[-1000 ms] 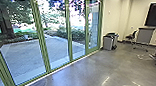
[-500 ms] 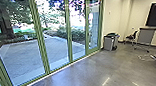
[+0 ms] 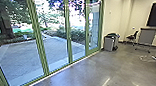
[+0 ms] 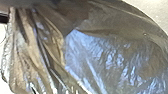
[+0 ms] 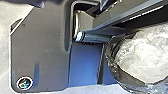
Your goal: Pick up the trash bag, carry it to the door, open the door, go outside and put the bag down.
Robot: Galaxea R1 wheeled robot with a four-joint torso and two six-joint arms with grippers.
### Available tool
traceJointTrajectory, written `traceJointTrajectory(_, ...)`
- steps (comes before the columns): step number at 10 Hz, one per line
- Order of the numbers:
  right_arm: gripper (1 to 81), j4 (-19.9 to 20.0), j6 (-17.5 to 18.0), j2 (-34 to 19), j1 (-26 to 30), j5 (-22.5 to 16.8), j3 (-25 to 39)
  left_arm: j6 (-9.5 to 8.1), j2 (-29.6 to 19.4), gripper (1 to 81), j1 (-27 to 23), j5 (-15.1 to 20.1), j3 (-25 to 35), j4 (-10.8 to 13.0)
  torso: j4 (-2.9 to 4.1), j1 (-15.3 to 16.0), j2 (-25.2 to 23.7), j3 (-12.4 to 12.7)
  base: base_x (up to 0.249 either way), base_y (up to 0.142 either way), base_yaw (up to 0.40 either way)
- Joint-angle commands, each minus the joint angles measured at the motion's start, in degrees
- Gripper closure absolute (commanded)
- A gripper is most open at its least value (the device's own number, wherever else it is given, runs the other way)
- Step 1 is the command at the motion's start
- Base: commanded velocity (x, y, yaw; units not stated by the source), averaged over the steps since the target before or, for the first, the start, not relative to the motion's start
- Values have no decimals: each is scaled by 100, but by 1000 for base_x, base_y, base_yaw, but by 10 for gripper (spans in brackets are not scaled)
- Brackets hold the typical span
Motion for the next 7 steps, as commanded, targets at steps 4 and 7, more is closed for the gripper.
traceJointTrajectory(4,10,-39,-48,84,269,-412,71,38,-7,811,-354,354,23,56,0,5,0,0,117,-72,0)
traceJointTrajectory(7,10,-39,-48,84,261,-404,71,38,-7,811,-363,354,23,56,0,0,0,0,129,-74,0)
